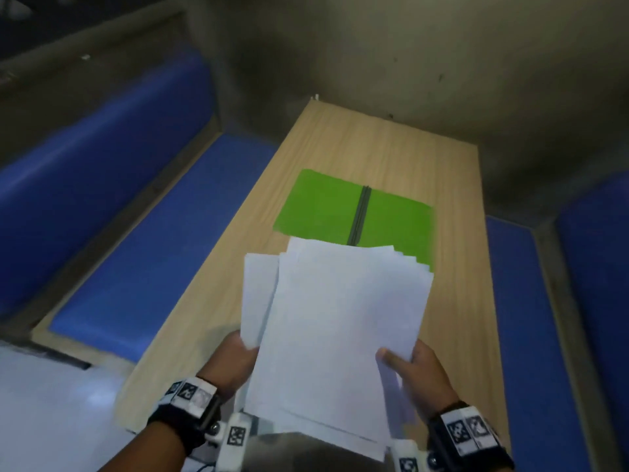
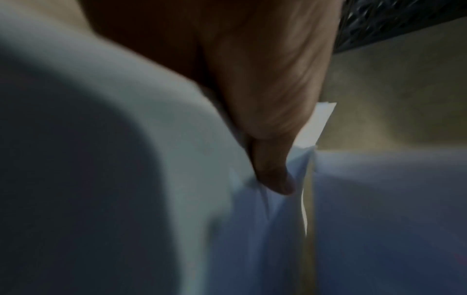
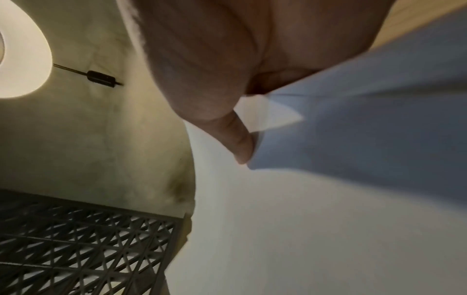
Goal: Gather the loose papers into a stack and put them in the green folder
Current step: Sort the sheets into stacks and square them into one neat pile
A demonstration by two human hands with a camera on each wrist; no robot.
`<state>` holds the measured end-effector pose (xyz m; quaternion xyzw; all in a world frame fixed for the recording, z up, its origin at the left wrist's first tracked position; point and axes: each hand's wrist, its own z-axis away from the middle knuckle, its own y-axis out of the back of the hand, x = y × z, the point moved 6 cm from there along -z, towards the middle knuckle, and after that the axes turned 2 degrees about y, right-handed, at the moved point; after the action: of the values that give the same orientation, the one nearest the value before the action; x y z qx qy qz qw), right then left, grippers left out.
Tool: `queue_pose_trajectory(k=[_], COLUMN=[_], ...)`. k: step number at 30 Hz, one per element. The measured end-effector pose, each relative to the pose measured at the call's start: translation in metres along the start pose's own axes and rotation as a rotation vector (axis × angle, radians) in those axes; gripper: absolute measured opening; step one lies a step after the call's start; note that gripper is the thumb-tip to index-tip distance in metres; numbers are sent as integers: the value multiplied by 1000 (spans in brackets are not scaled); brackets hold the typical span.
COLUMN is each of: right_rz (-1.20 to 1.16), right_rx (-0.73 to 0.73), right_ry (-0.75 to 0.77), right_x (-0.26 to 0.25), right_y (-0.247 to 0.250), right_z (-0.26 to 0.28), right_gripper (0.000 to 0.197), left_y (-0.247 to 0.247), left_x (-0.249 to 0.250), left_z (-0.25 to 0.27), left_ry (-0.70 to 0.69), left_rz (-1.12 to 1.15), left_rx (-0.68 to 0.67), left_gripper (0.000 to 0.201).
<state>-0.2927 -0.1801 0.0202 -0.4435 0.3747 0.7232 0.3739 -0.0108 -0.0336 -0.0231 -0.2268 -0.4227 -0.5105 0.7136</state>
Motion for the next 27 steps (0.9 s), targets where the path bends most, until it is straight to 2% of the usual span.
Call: queue_pose_trajectory(k=[1,3,6,8,9,10,12,13,15,17,19,21,23,25,27], right_rz=[1,-26,-70,-26,-12,-10,27,43,32,-1,21,-23,-110,-135,-163], right_rx=[13,18,29,54,86,115,156,179,229,253,247,201,160,187,239], right_ry=[9,7,-99,-130,-143,-143,-103,-60,38,90,122,184,180,159,125], right_x=[4,15,43,62,69,71,69,63,46,33,20,7,10,20,31], right_y=[2,8,15,21,25,26,30,32,35,34,30,25,23,21,17], right_z=[4,12,23,30,34,36,35,32,29,23,19,15,9,4,-1], right_gripper=[48,83,94,115,118,114,104,96,76,68,57,54,68,74,69], left_y=[-20,-45,-60,-72,-77,-82,-88,-90,-86,-82,-77,-73,-68,-67,-71], left_x=[6,8,-4,-3,-1,3,12,22,52,78,94,96,90,74,68], left_z=[3,4,6,8,9,12,15,17,19,13,10,5,-1,-11,-14], left_ry=[-9,16,172,193,181,192,217,198,69,-113,-219,-269,-291,-288,-269], left_rz=[-13,-7,99,69,78,113,184,224,267,119,55,-3,-24,49,67], left_rx=[-63,-121,-175,-255,-282,-308,-326,-349,-307,-218,-93,-10,15,-13,6], left_gripper=[11,16,24,17,15,23,57,64,53,58,45,43,44,46,49])
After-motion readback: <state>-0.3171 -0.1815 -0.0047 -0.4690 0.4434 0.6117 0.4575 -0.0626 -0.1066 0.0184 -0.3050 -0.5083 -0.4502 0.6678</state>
